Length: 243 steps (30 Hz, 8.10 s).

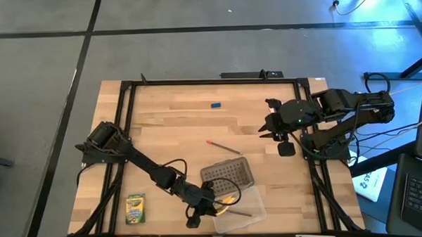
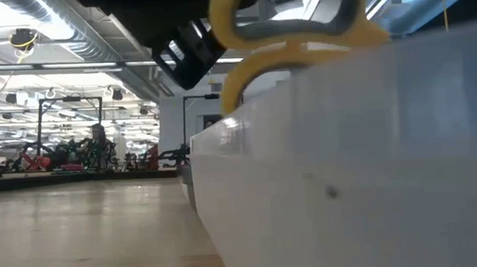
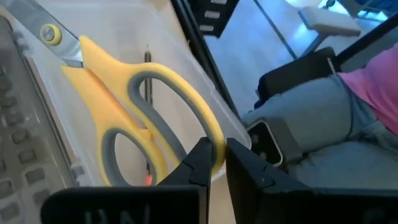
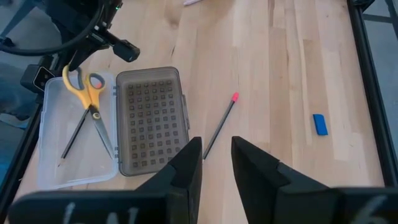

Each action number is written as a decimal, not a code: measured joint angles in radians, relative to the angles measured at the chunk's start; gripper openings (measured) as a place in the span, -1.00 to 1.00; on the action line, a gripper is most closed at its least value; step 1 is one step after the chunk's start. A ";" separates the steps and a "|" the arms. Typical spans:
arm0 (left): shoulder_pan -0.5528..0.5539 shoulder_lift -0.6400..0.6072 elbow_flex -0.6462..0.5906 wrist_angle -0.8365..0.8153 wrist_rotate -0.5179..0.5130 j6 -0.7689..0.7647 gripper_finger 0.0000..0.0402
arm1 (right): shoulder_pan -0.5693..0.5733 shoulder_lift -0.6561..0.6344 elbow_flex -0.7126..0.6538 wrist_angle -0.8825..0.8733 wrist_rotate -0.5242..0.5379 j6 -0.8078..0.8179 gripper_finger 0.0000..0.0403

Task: Pack school essentials
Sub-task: Put the yellow scissors into the supply box, then put the crayon box into the supply box

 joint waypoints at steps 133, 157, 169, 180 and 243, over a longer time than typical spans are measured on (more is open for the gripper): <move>-0.166 -0.309 0.000 -1.348 0.091 -1.007 -0.56 | 0.000 0.009 0.000 0.015 -0.125 -0.130 -0.55; -0.359 -0.309 0.000 -1.224 0.180 -1.638 -0.56 | 0.000 0.012 0.000 0.017 -0.210 -0.194 -0.55; -0.372 -0.309 0.000 -1.182 0.177 -1.660 -0.56 | 0.001 0.012 0.000 0.147 -0.315 -0.239 -0.55; -0.396 -0.309 0.000 -1.160 0.176 -1.749 -0.56 | 0.000 0.012 0.000 0.152 -0.316 -0.232 -0.55; -0.381 -0.119 0.000 -1.077 0.152 -1.910 0.98 | 0.000 0.013 0.000 0.158 -0.317 -0.232 -0.55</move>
